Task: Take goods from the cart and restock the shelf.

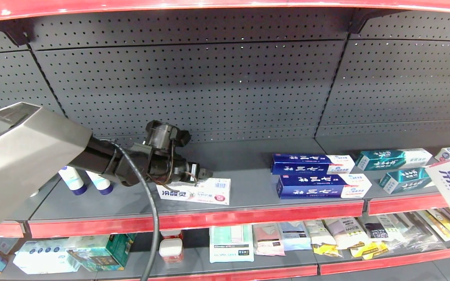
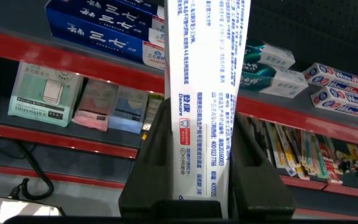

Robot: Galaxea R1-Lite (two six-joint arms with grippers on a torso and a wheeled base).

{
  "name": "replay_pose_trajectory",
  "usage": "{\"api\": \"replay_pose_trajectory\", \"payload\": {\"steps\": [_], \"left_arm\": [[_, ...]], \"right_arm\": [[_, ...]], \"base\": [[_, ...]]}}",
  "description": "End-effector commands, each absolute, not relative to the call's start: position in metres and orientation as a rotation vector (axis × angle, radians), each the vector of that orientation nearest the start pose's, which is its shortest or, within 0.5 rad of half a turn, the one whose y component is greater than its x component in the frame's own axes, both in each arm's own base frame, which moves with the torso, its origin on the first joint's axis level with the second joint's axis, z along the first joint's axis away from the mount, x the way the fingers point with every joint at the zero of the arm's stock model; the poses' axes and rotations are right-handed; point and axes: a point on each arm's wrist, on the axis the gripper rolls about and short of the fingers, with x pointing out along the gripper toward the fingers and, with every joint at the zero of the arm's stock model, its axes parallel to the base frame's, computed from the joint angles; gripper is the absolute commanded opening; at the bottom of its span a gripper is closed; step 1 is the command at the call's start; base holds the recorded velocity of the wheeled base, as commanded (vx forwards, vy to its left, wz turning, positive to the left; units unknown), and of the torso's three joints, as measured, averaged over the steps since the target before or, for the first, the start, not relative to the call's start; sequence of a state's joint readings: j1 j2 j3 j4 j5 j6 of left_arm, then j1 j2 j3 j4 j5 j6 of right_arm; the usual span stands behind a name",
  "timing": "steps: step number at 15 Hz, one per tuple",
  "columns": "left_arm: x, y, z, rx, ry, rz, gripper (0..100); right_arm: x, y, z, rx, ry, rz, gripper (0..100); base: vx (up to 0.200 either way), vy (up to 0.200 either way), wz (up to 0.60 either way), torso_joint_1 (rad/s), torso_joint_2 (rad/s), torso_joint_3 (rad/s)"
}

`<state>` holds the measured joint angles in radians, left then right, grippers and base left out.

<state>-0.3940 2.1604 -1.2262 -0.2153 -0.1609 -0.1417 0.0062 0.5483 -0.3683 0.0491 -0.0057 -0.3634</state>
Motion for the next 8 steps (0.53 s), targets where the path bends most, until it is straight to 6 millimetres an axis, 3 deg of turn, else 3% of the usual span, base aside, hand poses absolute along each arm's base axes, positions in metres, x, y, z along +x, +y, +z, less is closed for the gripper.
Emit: {"api": "replay_pose_trajectory", "payload": {"steps": [1, 8], "left_arm": [[0.373, -0.156, 0.087, -0.037, 0.762, -0.475, 100], [0.364, -0.141, 0.093, -0.03, 0.764, -0.458, 100]], "right_arm": [[0.028, 0.0, 0.176, -0.364, 0.223, 0.043, 0], [0.028, 0.0, 0.173, -0.363, 0.229, 0.058, 0]], "base": [[0.0, 0.0, 0.0, 0.0, 0.0, 0.0], [0.0, 0.0, 0.0, 0.0, 0.0, 0.0]]}}
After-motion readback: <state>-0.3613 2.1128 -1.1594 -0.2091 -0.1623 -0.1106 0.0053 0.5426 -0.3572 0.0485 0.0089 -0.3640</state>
